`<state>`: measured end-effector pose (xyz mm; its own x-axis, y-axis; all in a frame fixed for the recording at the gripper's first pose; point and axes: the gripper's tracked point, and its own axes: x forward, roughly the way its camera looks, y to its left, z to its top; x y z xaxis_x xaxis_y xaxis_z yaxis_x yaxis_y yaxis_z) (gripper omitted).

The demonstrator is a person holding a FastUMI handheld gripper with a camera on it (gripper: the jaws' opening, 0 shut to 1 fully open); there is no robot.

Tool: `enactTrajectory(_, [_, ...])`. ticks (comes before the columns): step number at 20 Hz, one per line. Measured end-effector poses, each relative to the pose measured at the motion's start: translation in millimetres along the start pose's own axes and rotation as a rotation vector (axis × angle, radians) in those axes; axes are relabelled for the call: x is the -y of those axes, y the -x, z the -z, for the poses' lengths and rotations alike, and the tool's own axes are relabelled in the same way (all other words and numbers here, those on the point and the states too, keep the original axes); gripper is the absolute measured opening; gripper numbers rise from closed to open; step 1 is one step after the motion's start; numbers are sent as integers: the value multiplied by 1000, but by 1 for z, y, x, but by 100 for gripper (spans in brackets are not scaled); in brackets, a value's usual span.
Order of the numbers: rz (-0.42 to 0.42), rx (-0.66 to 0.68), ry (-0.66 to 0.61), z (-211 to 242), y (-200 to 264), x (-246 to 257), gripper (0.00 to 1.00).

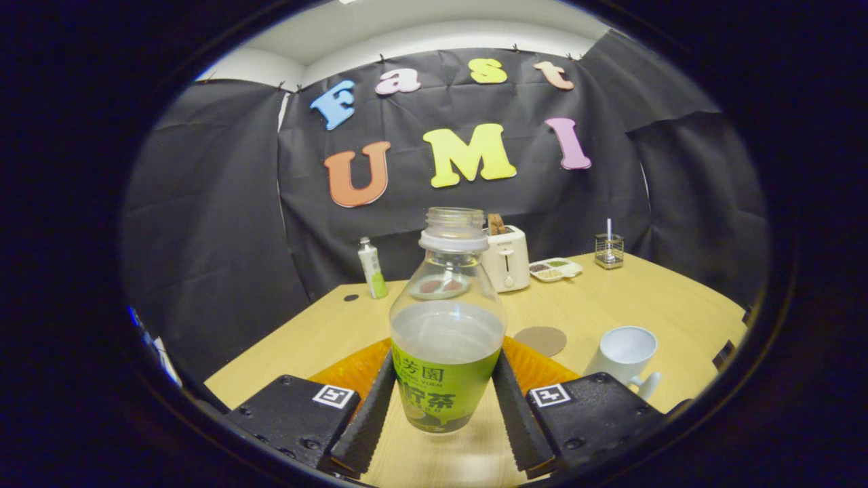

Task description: Take the bottle from table, then pour the juice into the cup, finally place the bottle on the coaster

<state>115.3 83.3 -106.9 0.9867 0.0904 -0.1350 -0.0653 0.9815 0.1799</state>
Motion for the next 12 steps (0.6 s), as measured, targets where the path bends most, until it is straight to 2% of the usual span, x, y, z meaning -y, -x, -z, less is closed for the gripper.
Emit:
enactTrajectory(4, [-45,7,-107,-11,2,0,80])
enactTrajectory(12, [-184,20,-459,-28,5,-1,79])
